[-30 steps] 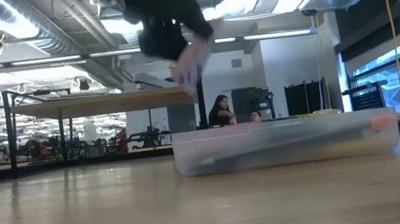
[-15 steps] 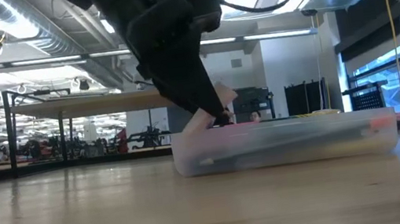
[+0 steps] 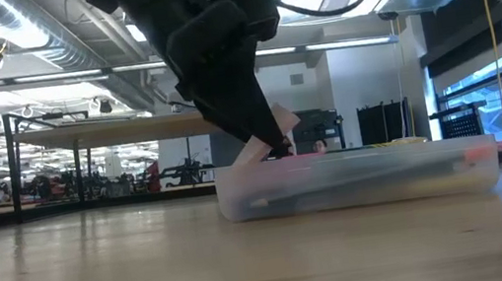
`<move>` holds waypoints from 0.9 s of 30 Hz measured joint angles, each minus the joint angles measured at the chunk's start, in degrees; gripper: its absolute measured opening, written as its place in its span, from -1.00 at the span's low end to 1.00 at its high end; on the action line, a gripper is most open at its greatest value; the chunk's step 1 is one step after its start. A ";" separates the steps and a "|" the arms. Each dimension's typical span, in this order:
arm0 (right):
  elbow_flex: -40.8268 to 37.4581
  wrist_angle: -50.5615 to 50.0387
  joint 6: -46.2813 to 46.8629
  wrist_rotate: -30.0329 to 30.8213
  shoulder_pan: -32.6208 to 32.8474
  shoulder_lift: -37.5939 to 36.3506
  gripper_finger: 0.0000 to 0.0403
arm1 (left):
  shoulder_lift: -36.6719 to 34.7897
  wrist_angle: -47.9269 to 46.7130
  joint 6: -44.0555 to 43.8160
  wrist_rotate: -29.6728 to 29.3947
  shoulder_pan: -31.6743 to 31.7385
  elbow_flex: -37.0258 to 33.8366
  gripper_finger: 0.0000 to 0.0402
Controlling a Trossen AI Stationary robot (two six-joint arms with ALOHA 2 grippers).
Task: Pack school essentials
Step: Put the sticky notes into the pink supply box
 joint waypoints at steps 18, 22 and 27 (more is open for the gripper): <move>0.00 8.43 -0.03 0.00 0.01 0.00 -0.04 | -0.04 -0.07 0.38 0.35 -0.01 0.00 0.78; 0.00 9.41 0.03 0.02 0.01 0.00 -0.04 | 0.08 -0.19 1.64 0.49 -0.05 0.00 0.82; 0.00 9.39 0.00 0.02 0.01 0.00 -0.04 | 0.24 -0.28 1.64 0.57 -0.05 0.00 0.97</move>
